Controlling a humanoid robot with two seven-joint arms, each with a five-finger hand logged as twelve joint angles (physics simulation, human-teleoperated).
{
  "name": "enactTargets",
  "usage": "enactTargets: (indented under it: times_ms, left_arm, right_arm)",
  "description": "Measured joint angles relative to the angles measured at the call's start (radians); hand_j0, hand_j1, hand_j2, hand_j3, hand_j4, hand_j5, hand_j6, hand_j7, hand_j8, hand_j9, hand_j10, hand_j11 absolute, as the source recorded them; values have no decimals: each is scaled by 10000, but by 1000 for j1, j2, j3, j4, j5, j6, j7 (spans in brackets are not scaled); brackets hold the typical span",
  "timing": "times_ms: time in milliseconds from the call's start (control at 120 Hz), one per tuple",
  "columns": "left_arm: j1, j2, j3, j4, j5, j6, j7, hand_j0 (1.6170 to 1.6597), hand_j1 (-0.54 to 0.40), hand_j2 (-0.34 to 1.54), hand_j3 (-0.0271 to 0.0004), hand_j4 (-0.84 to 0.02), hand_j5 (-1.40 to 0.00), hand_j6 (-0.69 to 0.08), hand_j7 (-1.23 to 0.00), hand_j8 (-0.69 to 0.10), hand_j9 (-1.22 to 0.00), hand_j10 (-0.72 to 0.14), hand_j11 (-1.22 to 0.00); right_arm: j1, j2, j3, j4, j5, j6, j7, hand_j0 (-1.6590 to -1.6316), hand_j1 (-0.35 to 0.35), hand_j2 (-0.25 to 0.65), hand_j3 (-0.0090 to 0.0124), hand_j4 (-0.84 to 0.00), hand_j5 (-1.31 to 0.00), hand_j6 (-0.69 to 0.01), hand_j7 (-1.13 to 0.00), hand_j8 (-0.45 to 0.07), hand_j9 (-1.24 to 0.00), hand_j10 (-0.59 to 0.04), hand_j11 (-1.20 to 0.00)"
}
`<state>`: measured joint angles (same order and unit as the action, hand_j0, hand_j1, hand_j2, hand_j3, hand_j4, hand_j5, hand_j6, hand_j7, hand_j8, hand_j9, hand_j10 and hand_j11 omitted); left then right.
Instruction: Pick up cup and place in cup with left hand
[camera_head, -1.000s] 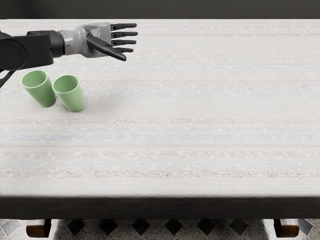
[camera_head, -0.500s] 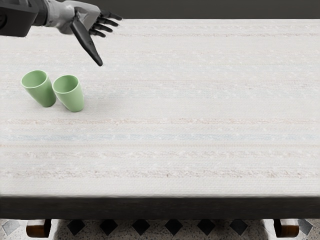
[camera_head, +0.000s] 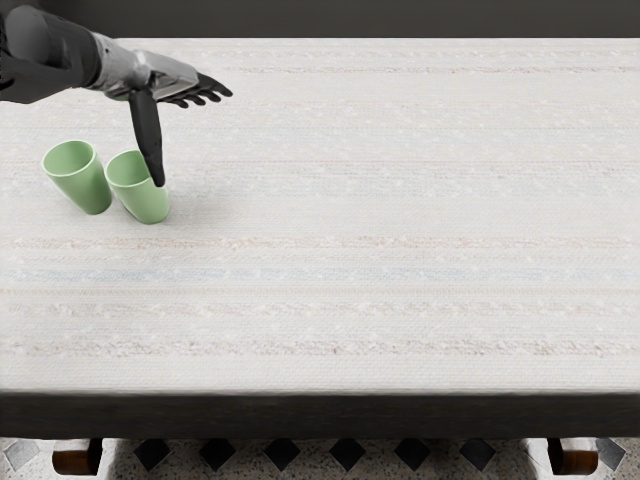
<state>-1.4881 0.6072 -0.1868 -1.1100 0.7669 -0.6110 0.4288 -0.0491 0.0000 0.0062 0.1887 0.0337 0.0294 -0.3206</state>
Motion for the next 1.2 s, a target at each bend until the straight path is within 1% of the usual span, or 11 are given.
enactTargets:
  times_ms: [150, 283, 425, 542, 658, 742, 875, 983, 1075, 1183, 1200]
  left_arm:
    - [2, -1, 47, -60, 98, 0, -5, 16581, 3265, 42, 0, -220, -254, -228, -252, -224, -251, -214, -250]
    - [7, 8, 81, -82, 152, 0, -11, 16581, 3266, 41, 0, -219, -252, -228, -250, -224, -249, -213, -248]
    - [12, 15, 113, -89, 210, 10, -56, 16581, 3268, 42, 0, -219, -251, -229, -249, -225, -248, -214, -247]
    - [12, 34, 133, -90, 236, 55, -83, 16581, 3269, 42, 0, -221, -251, -231, -249, -227, -248, -215, -247]
    - [14, 53, 142, -90, 243, 76, -101, 16581, 3270, 43, 0, -221, -251, -231, -249, -228, -247, -216, -246]
    - [15, 64, 149, -88, 245, 82, -107, 16581, 3271, 43, 0, -222, -250, -233, -249, -229, -247, -216, -246]
    - [46, 74, 156, -81, 245, 85, -110, 16581, 3271, 44, 0, -224, -251, -235, -249, -231, -248, -218, -247]
    - [52, 95, 156, -71, 246, 91, -111, 16581, 3272, 44, 0, -227, -251, -238, -249, -234, -247, -220, -246]
    - [65, 94, 155, -60, 246, 109, -111, 16581, 3272, 45, 0, -228, -252, -239, -250, -235, -248, -221, -247]
    - [68, 94, 154, -45, 245, 129, -111, 16581, 3268, 46, 0, -234, -257, -246, -255, -241, -253, -227, -252]
    - [75, 94, 154, -43, 245, 135, -111, 16581, 3266, 45, 0, -232, -258, -243, -256, -239, -254, -225, -253]
  right_arm:
    - [0, 0, 0, 0, 0, 0, 0, -16581, -3490, -1, 0, -1, 0, -1, 0, -1, 0, 0, 0]
    - [0, 0, 0, 0, 0, 0, 0, -16581, -3490, -1, 0, -1, 0, -1, 0, -1, 0, -1, 0]
    - [0, 0, 0, 0, 0, 0, 0, -16581, -3490, -1, 0, -1, 0, -1, 0, -1, 0, 0, 0]
    - [0, 0, 0, 0, 0, 0, 0, -16581, -3490, -1, 0, -1, 0, -1, 0, -1, 0, 0, 0]
    - [0, 0, 0, 0, 0, 0, 0, -16581, -3490, -1, 0, -1, 0, -1, 0, -1, 0, 0, 0]
    - [0, 0, 0, 0, 0, 0, 0, -16581, -3490, -1, 0, -1, 0, -1, 0, -1, 0, 0, 0]
    - [0, 0, 0, 0, 0, 0, 0, -16581, -3490, 0, 0, -1, 0, -1, 0, 0, 0, 0, 0]
    - [0, 0, 0, 0, 0, 0, 0, -16581, -3490, 0, 0, -1, 0, -1, 0, 0, 0, 0, 0]
    - [0, 0, 0, 0, 0, 0, 0, -16581, -3490, 0, 0, -1, 0, -1, 0, 0, 0, 0, 0]
    - [0, 0, 0, 0, 0, 0, 0, -16581, -3490, 0, 0, -1, 0, -1, 0, 0, 0, 0, 0]
    - [0, 0, 0, 0, 0, 0, 0, -16581, -3490, 0, 0, -1, 0, -1, 0, -1, 0, 0, 0]
